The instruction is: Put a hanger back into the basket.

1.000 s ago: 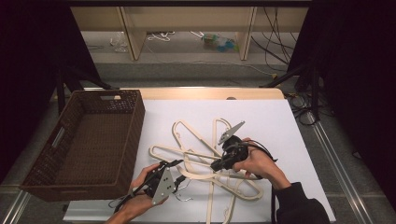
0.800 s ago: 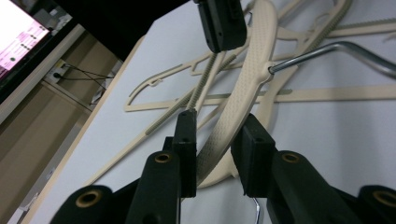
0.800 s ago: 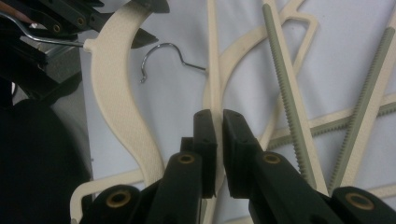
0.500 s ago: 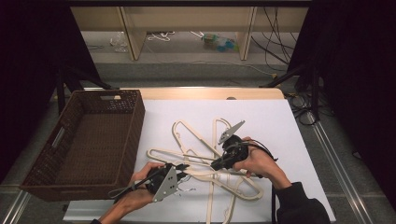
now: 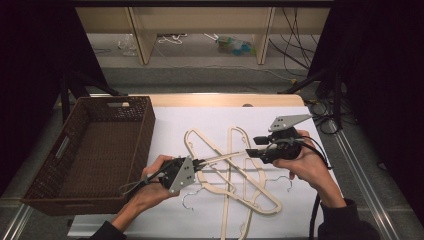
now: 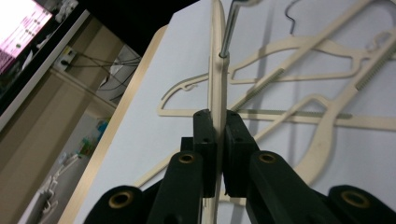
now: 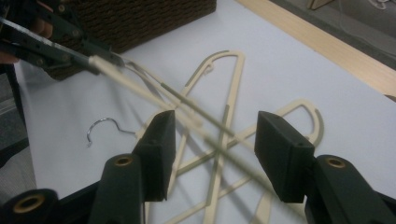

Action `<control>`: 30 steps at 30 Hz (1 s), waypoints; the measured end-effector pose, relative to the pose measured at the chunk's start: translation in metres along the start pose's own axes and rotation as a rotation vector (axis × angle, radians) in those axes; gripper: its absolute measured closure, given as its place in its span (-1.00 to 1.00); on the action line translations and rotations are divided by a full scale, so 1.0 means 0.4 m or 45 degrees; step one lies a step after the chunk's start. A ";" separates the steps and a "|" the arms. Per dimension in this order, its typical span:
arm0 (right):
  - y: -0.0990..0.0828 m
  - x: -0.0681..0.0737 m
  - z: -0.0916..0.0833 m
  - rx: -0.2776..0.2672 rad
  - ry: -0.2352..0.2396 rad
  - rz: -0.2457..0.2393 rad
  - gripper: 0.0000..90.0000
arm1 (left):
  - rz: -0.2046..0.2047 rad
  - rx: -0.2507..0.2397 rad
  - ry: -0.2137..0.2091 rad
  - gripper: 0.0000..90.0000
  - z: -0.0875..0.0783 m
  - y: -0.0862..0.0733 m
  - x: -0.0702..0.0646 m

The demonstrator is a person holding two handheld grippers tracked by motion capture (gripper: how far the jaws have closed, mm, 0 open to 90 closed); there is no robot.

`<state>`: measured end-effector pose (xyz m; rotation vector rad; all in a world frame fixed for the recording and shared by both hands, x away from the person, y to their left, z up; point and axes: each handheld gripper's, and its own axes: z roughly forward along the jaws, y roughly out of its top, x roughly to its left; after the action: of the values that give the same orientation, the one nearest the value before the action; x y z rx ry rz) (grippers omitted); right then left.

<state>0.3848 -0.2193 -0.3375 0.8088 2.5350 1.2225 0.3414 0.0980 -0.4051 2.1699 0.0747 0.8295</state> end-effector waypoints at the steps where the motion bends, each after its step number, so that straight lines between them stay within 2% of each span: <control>1: 0.000 0.000 0.000 0.000 0.000 0.000 0.08 | -0.032 0.004 0.006 0.91 -0.002 0.002 0.006; 2: -0.004 -0.001 -0.007 -0.019 -0.014 0.009 0.07 | -0.052 0.004 0.015 0.91 -0.005 0.005 0.015; 3: -0.010 -0.004 -0.015 -0.037 -0.015 0.017 0.06 | -0.093 -0.001 0.024 0.91 -0.006 0.005 0.020; 5: -0.017 -0.009 -0.025 -0.046 -0.012 0.025 0.02 | -0.129 0.005 0.036 0.91 -0.007 0.008 0.028; 9: -0.033 -0.013 -0.039 -0.105 -0.042 0.031 -0.07 | -0.287 -0.009 0.035 0.91 -0.014 0.013 0.051; 10: -0.036 -0.011 -0.040 -0.112 -0.045 0.032 -0.10 | -0.302 0.000 0.037 0.91 -0.018 0.014 0.057; 11: -0.044 -0.008 -0.038 -0.128 -0.066 0.031 -0.13 | -0.410 -0.022 0.040 0.91 -0.020 0.015 0.068; 12: -0.047 -0.007 -0.037 -0.130 -0.069 0.033 -0.15 | -0.410 -0.022 0.040 0.91 -0.020 0.015 0.068; 14: -0.055 -0.004 -0.030 -0.137 -0.085 0.039 -0.17 | -0.496 -0.034 0.047 0.91 -0.024 0.012 0.084; 15: -0.055 -0.004 -0.030 -0.137 -0.085 0.039 -0.17 | -0.499 -0.034 0.054 0.91 -0.026 0.012 0.090; 17: -0.061 -0.002 -0.024 -0.148 -0.102 0.047 -0.18 | -0.571 -0.042 0.059 0.91 -0.032 0.010 0.101; 19: -0.074 0.005 -0.010 -0.146 -0.126 0.043 -0.19 | -0.621 -0.049 0.052 0.91 -0.039 0.009 0.109; 21: -0.081 0.010 -0.001 -0.135 -0.117 0.034 -0.19 | -0.634 -0.045 0.057 0.91 -0.044 0.011 0.114; 25: -0.094 0.021 0.011 -0.112 -0.105 0.027 -0.19 | -0.721 -0.045 0.034 0.91 -0.055 0.018 0.123; 26: -0.101 0.028 0.015 -0.107 -0.114 0.010 -0.19 | -0.737 -0.039 0.027 0.91 -0.058 0.021 0.126; 30: -0.112 0.036 0.017 -0.105 -0.099 0.014 -0.19 | -0.806 -0.040 0.021 0.91 -0.073 0.027 0.137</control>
<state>0.3585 -0.2293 -0.3759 0.8356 2.4053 1.2648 0.3651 0.1270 -0.3542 1.9310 0.7107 0.4728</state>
